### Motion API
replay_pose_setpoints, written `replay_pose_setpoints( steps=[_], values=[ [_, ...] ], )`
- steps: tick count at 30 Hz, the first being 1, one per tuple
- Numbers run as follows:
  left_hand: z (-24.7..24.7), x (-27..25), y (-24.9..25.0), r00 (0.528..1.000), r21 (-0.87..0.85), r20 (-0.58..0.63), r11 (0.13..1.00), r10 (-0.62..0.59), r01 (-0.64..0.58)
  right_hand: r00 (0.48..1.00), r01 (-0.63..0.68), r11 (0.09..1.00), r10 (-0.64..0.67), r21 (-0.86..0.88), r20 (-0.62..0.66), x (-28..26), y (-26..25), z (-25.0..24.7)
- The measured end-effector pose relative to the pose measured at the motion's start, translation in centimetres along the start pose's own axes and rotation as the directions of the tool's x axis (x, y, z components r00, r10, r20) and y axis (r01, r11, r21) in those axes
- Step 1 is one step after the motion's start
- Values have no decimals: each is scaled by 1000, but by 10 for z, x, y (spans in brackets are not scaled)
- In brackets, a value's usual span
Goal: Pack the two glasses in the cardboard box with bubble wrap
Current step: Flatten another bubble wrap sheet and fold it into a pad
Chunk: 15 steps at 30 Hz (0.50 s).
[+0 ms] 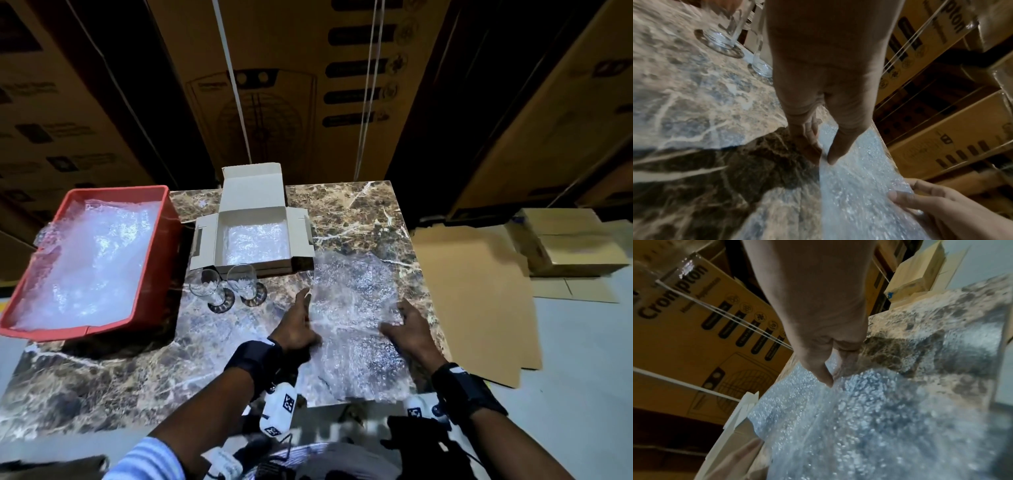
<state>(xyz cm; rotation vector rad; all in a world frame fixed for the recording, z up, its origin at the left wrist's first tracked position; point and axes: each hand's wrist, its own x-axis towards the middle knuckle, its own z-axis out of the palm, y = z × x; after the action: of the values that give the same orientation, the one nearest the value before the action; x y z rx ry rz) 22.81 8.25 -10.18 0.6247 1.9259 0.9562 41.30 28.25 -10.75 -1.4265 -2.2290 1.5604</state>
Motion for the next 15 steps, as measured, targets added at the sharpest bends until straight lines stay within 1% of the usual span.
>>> replay_pose_setpoints(
  steps=[2, 5, 7, 9, 11, 13, 15],
  values=[
    [3, 2, -3, 999, 69, -53, 998, 8, -4, 1000, -8, 1000, 7, -17, -15, -3, 3, -1],
    [6, 0, -6, 996, 260, -86, 965, 33, -9, 1000, 26, 990, -25, -137, 6, -11, 5, -5],
    [6, -6, -5, 989, 423, -95, 904, 114, -63, 998, 57, 976, -62, -209, -19, -15, 5, -6],
    [5, -11, -1, 972, 553, -87, 822, 216, -134, 996, 77, 977, -85, -199, -31, -15, 8, -7],
    [1, -13, 3, 951, 627, -20, 744, 310, -229, 998, 39, 988, -47, -149, -45, -13, 8, -9],
    [-1, -14, 3, 914, 688, 122, 631, 386, -358, 998, 36, 996, -41, -81, -53, -9, 10, -12],
    [-1, -16, 1, 879, 692, 279, 554, 387, -464, 997, 44, 997, -48, -59, -56, -3, 14, -15]
  ],
)
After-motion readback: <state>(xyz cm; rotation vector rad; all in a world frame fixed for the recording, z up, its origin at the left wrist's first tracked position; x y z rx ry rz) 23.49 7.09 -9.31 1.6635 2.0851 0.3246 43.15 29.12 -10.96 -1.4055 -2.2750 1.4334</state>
